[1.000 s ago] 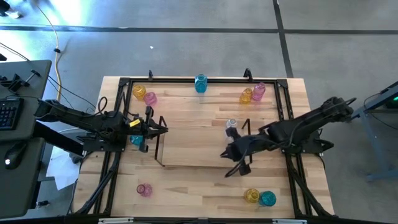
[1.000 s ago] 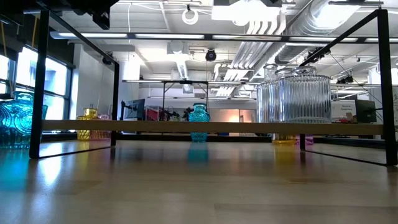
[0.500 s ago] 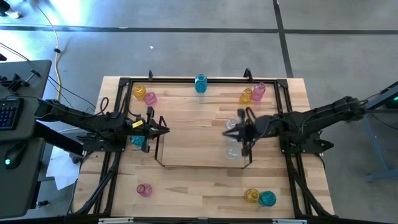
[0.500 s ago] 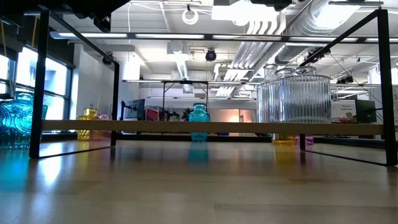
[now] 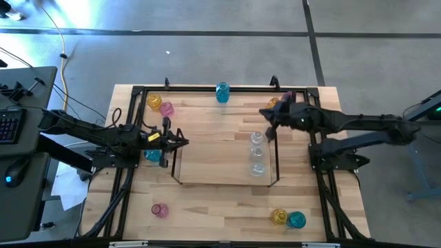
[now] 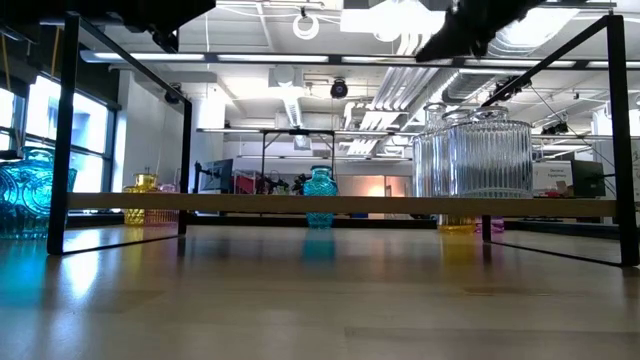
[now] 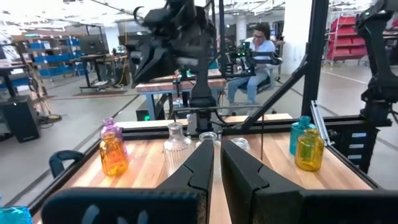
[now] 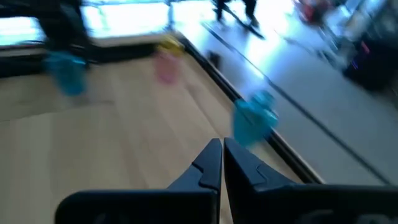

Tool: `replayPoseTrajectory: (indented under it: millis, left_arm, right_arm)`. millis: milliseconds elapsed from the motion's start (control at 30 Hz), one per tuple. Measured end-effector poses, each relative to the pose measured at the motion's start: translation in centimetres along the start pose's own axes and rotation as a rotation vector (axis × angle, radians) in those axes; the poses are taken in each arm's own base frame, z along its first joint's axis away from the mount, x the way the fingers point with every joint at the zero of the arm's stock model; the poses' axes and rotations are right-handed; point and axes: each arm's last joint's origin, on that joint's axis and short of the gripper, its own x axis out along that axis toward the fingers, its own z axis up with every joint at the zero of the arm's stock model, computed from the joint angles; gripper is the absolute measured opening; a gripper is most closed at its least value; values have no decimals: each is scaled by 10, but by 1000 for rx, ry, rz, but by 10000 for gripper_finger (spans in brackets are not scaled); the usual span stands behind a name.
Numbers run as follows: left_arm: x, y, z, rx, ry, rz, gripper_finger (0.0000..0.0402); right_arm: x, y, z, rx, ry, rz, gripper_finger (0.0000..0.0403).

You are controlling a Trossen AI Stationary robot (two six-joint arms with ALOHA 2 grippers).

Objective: Sort vases onto shelf
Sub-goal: Put the top right yellow vase on the shelf

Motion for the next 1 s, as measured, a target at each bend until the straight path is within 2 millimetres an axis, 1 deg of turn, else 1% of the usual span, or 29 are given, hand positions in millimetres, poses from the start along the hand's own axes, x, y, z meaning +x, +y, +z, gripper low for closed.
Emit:
replayPoseTrajectory:
  millis: [133, 300, 400, 533, 633, 700, 833, 1000]
  left_arm:
    - [0, 1, 0, 19, 1, 21, 19]
    - [1, 5, 2, 16, -16, 53, 19]
    - [1, 7, 1, 17, -14, 69, 19]
    - [1, 9, 1, 15, -12, 78, 19]
    - [1, 9, 1, 17, -12, 78, 19]
    - [1, 9, 1, 17, -12, 78, 19]
    - [1, 9, 1, 18, -12, 78, 19]
    - [1, 9, 1, 20, -12, 78, 19]
  right_arm:
    - [5, -19, -8, 69, 89, -106, 0]
    - [7, -38, -17, 109, 173, -238, 7]
    - [8, -49, -22, 147, 222, -293, 39]
    - [10, -61, -29, 211, 289, -341, 110]
    - [18, -68, -34, 263, 335, -334, 160]
    - [25, -72, -38, 279, 371, -329, 185]
    - [41, -78, -46, 290, 439, -349, 213]
    - [56, -87, -57, 333, 506, -396, 222]
